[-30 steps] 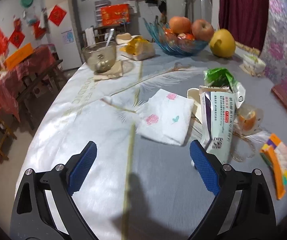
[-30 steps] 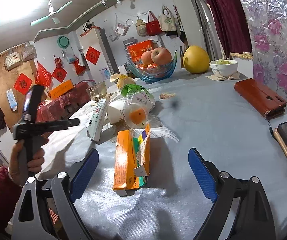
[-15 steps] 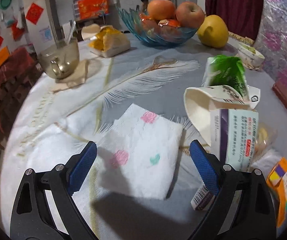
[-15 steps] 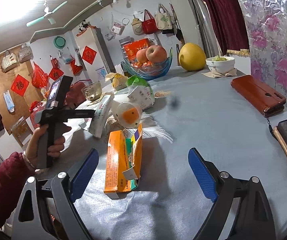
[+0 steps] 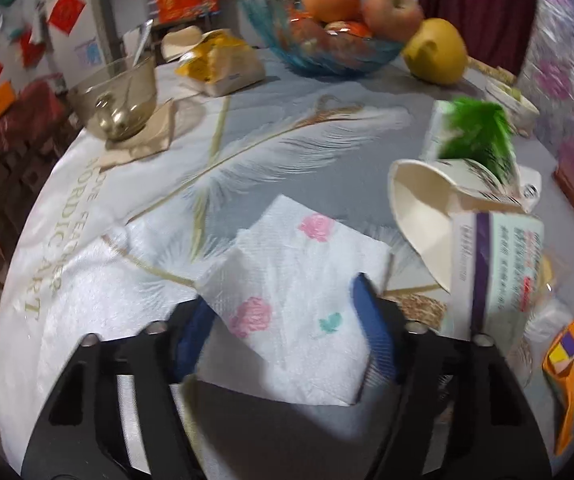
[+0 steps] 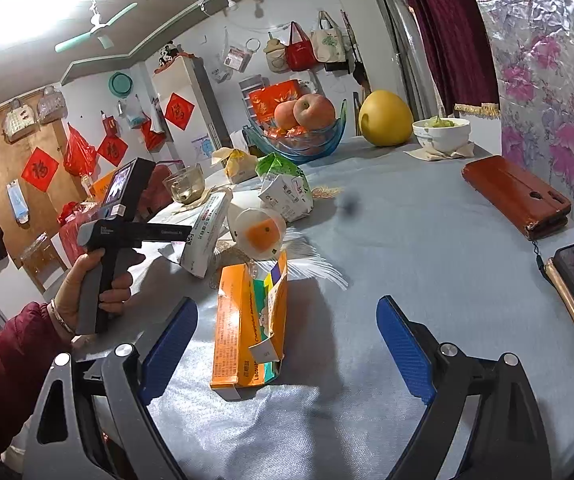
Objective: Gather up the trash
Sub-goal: 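Close the left tool on the white tissue while the right tool grasps the orange snack box, then lift the tissue and orange box and carry them to the wastebasket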
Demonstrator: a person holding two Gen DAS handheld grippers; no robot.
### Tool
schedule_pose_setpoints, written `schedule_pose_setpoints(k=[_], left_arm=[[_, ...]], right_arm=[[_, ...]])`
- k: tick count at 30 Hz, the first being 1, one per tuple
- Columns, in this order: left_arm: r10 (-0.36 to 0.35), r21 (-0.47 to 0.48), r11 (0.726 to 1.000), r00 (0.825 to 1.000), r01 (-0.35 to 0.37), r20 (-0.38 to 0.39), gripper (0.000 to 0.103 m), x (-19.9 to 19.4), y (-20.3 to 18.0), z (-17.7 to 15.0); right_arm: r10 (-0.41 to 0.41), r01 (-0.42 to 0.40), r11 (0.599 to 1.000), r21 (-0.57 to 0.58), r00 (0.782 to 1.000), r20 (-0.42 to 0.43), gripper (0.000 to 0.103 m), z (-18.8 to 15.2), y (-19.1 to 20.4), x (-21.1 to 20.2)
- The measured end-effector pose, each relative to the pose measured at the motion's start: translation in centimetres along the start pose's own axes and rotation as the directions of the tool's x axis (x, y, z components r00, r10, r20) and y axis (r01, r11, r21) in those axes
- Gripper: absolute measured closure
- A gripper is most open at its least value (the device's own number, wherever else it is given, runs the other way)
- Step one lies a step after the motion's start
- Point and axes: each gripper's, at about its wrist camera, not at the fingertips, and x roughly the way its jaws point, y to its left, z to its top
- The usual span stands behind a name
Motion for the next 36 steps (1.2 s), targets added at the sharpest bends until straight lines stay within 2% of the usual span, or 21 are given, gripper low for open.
schedule_pose_setpoints(k=[1,3,5,6,13,18,24,27,29,30,36], left_arm=[[0.003,0.011,1.0,1.0,-0.003,0.006,0.056,-0.1,-0.1,0.0],[-0.009,0.029,1.0,1.0,0.009,0.016,0.078,-0.6,-0.5,-0.5],[-0.017,0.019,1.0,1.0,0.016,0.023,0.089,-1.1,-0.4,-1.0],[-0.028,0.005,1.0,0.999,0.027,0.027,0.091,-1.5,-0.1,-1.4],[-0.085,-0.097,0.991,0.994,0.091,0.065,0.091,-6.0,2.7,-4.9],[-0.06,-0.122,0.99,0.992,0.073,0.107,0.091,-9.4,3.9,-7.4],[-0.048,-0.151,0.986,0.991,0.067,0.125,0.091,-11.3,4.7,-9.6],[-0.048,-0.16,0.985,0.99,0.07,0.134,0.091,-11.7,4.8,-10.5],[-0.036,-0.154,0.986,0.99,0.058,0.139,0.091,-11.9,4.7,-11.1],[-0.037,-0.153,0.986,0.99,0.058,0.139,0.091,-12.0,4.7,-11.3],[-0.044,-0.166,0.984,0.987,0.07,0.154,0.091,-13.0,4.7,-12.6]], right_arm=[[0.0,0.0,1.0,0.0,1.0,-0.001,0.014,0.0,0.0,0.0],[-0.003,0.003,1.0,-0.002,1.0,-0.002,0.014,0.0,0.1,0.0],[-0.004,0.004,1.0,-0.01,1.0,-0.005,0.015,0.0,0.3,0.0],[-0.002,0.002,1.0,-0.014,1.0,-0.006,0.015,0.0,0.4,-0.1],[-0.006,0.005,0.998,-0.055,1.0,-0.015,0.016,0.1,1.7,0.2],[-0.016,0.012,0.998,-0.06,0.997,-0.071,0.017,0.7,2.7,2.0],[-0.077,0.061,0.993,-0.102,0.984,-0.16,0.021,0.6,4.5,4.9],[-0.13,0.108,0.986,-0.129,0.976,-0.176,0.028,0.2,5.0,5.7],[-0.156,0.132,0.983,-0.13,0.968,-0.199,0.048,0.0,4.9,6.3],[-0.159,0.135,0.983,-0.122,0.964,-0.212,0.052,0.0,4.7,6.6],[-0.118,0.108,0.992,-0.066,0.977,-0.177,0.055,0.2,4.5,5.3]])
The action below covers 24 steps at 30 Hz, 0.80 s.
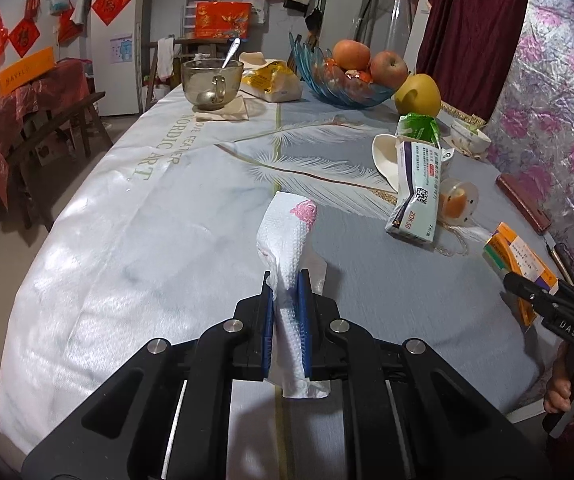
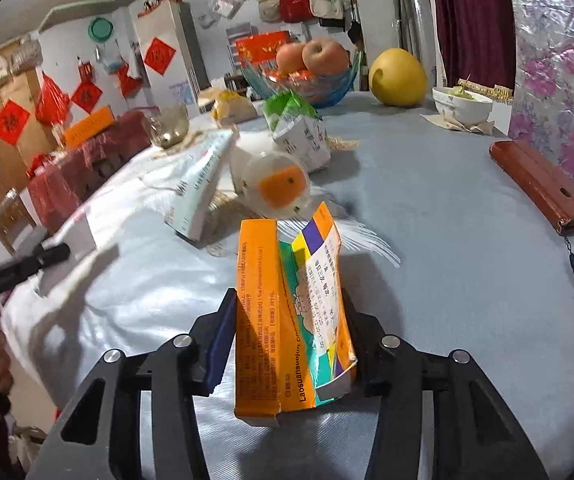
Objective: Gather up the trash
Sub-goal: 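Lift the tissue and orange box and carry them to the wastebasket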
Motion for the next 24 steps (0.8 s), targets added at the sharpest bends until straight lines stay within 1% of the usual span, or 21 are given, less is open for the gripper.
schedule_pose_setpoints(k=[3,7,13,18,24], left_arm=[[-0.009,-0.015,1.0,1.0,0.009,0.016,0.091,-1.1,0.2,-0.3],[-0.006,-0.021,1.0,0.999,0.007,0.045,0.091,-3.1,0.3,-0.8],[0.009,-0.031,0.999,0.996,-0.006,0.094,0.091,-6.6,0.4,-1.6],[0.031,-0.048,0.999,0.989,-0.025,0.144,0.091,-10.5,0.9,-2.8],[0.074,-0.082,0.995,0.977,-0.059,0.2,0.091,-16.0,2.6,-5.1]], right_arm=[[0.031,-0.031,1.0,-0.004,0.999,0.04,0.054,0.2,0.6,-1.6],[0.059,-0.058,0.998,-0.016,0.996,0.074,0.054,0.3,1.6,-3.3],[0.117,-0.115,0.993,-0.024,0.988,0.099,0.054,0.2,2.9,-5.7],[0.168,-0.163,0.985,-0.05,0.978,0.124,0.054,-0.2,4.5,-8.2],[0.239,-0.227,0.97,-0.088,0.959,0.153,0.054,-1.2,6.8,-11.8]])
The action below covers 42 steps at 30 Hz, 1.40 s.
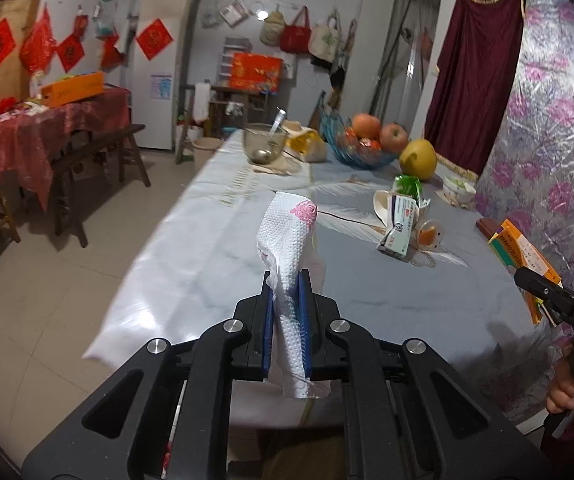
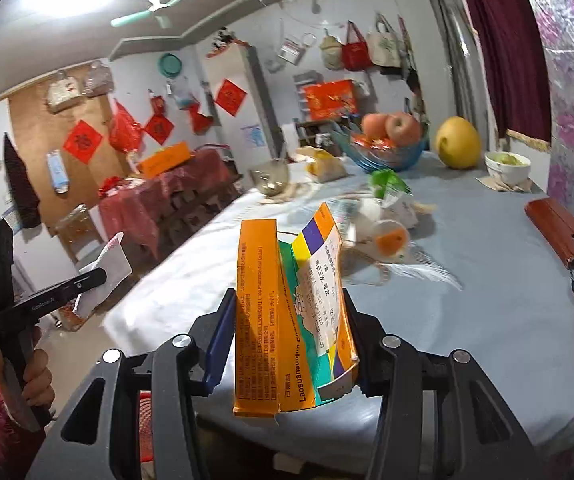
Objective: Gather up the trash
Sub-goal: 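Lift the tissue and orange box and carry them to the wastebasket, then open the left tool over the wastebasket while the right tool lowers the orange box in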
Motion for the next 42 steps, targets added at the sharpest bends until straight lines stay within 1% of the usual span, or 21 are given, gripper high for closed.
schedule_pose_setpoints(k=[6,8,11,14,15,18,21,22,23,25,26,28,29,30,34,36,39,42], left_arm=[[0.068,-0.02,0.997,0.997,-0.068,0.029,0.091,-5.4,2.9,-2.3],[0.094,-0.022,0.995,0.995,-0.094,0.027,0.09,-6.8,4.0,-3.4],[0.136,-0.034,0.99,0.991,-0.136,0.003,0.09,-8.7,6.3,-5.2],[0.182,-0.051,0.982,0.983,-0.184,-0.035,0.09,-9.7,8.7,-7.2],[0.198,-0.065,0.977,0.978,-0.202,-0.061,0.09,-9.9,10.0,-8.2],[0.201,-0.117,0.969,0.971,-0.216,-0.126,0.09,-9.7,12.9,-10.7],[0.21,-0.162,0.957,0.958,-0.242,-0.194,0.09,-8.7,15.8,-13.7],[0.202,-0.176,0.954,0.955,-0.243,-0.218,0.089,-8.1,16.7,-14.6],[0.199,-0.182,0.952,0.949,-0.246,-0.244,0.087,-7.4,17.4,-15.4],[0.206,-0.179,0.949,0.938,-0.261,-0.279,0.087,-6.4,18.3,-16.7],[0.201,-0.178,0.949,0.934,-0.26,-0.295,0.084,-5.8,18.6,-17.3],[0.196,-0.191,0.945,0.929,-0.264,-0.313,0.067,-5.0,19.4,-18.6],[0.203,-0.199,0.941,0.926,-0.275,-0.317,0.052,-4.7,19.8,-19.1],[0.214,-0.204,0.936,0.924,-0.287,-0.318,0.04,-4.6,20.0,-19.5],[0.228,-0.217,0.928,0.922,-0.304,-0.314,0.03,-4.3,20.7,-19.8],[0.254,-0.211,0.922,0.919,-0.325,-0.302,0.023,-4.8,20.9,-19.6],[0.315,-0.204,0.904,0.907,-0.376,-0.279,0.015,-5.7,21.4,-19.2],[0.357,-0.215,0.885,0.898,-0.413,-0.257,0.01,-6.7,21.9,-18.7]], right_arm=[[0.069,-0.068,0.997,-0.038,0.997,0.025,0.054,-0.6,3.8,-2.9],[0.096,-0.094,0.994,-0.053,0.995,0.03,0.054,-1.0,5.3,-3.7],[0.137,-0.135,0.988,-0.077,0.99,0.017,0.054,-1.4,7.5,-4.3],[0.166,-0.166,0.98,-0.106,0.986,-0.007,0.054,-1.7,9.9,-4.4],[0.174,-0.175,0.978,-0.116,0.985,-0.017,0.054,-1.8,10.6,-4.2],[0.195,-0.2,0.97,-0.141,0.98,-0.048,0.054,-2.2,12.9,-3.5],[0.209,-0.223,0.961,-0.166,0.973,-0.097,0.054,-2.9,15.3,-2.4],[0.21,-0.227,0.958,-0.173,0.971,-0.111,0.054,-3.2,16.0,-2.0],[0.211,-0.232,0.956,-0.18,0.969,-0.13,0.054,-3.5,16.8,-1.5],[0.214,-0.243,0.951,-0.19,0.964,-0.16,0.054,-4.1,18.0,-0.8],[0.215,-0.247,0.95,-0.194,0.962,-0.171,0.054,-4.3,18.3,-0.5],[0.212,-0.251,0.946,-0.205,0.957,-0.197,0.054,-4.8,19.4,0.3],[0.209,-0.253,0.944,-0.209,0.955,-0.211,0.054,-5.1,19.8,0.7],[0.208,-0.257,0.943,-0.212,0.951,-0.228,0.054,-5.4,20.3,1.1],[0.207,-0.268,0.939,-0.216,0.941,-0.268,0.054,-6.1,21.5,2.3],[0.208,-0.274,0.937,-0.215,0.936,-0.284,0.054,-6.5,21.9,2.8],[0.214,-0.287,0.933,-0.215,0.926,-0.31,0.054,-6.9,22.3,3.5],[0.221,-0.309,0.924,-0.225,0.912,-0.344,0.054,-8.0,23.5,3.9]])
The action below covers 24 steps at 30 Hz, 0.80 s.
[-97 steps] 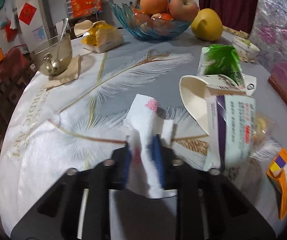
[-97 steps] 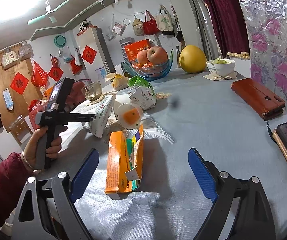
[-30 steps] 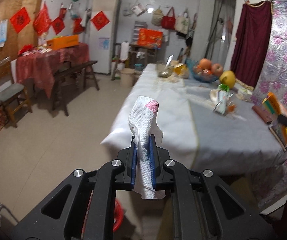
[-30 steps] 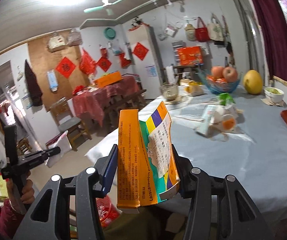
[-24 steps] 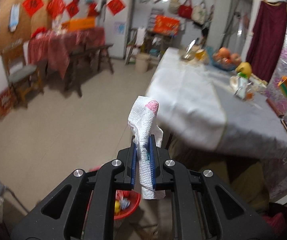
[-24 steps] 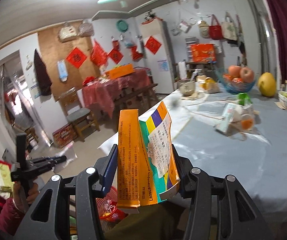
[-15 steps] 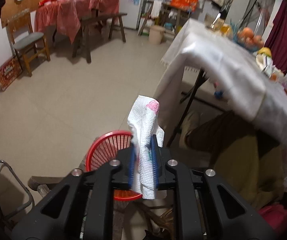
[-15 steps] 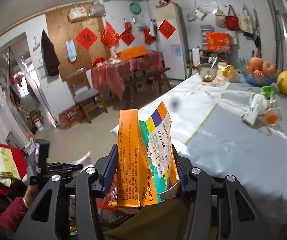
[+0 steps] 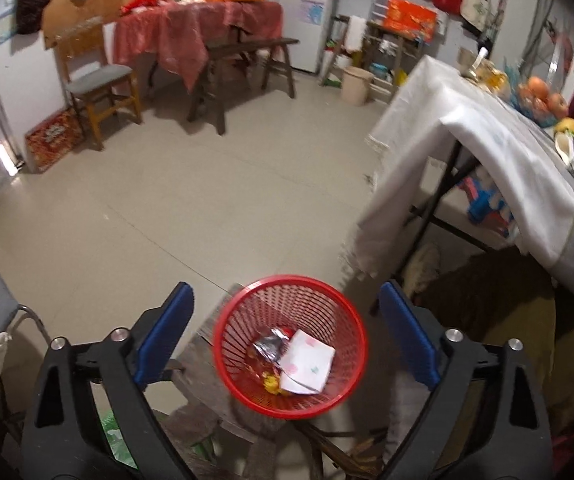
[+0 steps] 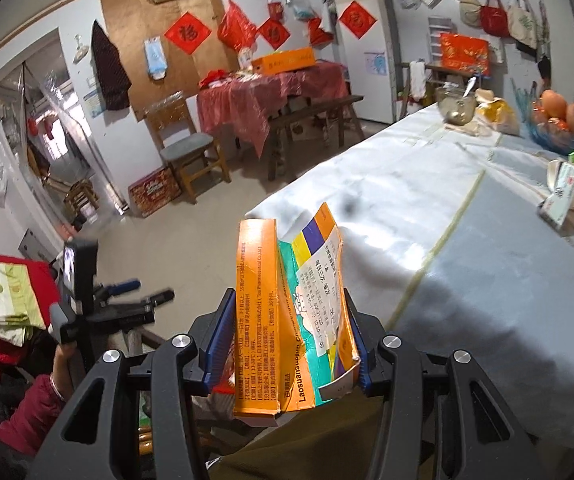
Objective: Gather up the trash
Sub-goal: 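Open the left tool over the wastebasket while the right tool lowers the orange box in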
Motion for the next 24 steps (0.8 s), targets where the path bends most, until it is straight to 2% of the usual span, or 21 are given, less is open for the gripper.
schedule_pose_setpoints(k=[7,17,22,24], left_arm=[[0.065,-0.045,0.997,0.997,-0.063,0.052,0.007,-1.7,1.7,1.1],[0.189,-0.057,0.981,0.975,-0.183,0.115,0.007,-3.5,3.5,1.8],[0.183,-0.08,0.981,0.976,-0.175,0.114,0.007,-3.9,4.5,1.8],[0.176,-0.102,0.981,0.978,-0.165,0.11,0.007,-3.9,5.1,1.9]], right_arm=[[0.045,-0.049,0.998,-0.043,0.995,-0.088,0.054,-1.0,2.6,2.8],[0.104,-0.138,0.982,-0.127,0.964,-0.244,0.053,-1.9,7.4,8.5],[0.118,-0.178,0.966,-0.188,0.949,-0.294,0.051,-1.5,10.6,11.6],[0.123,-0.192,0.957,-0.216,0.947,-0.297,0.043,-1.0,11.4,12.9]])
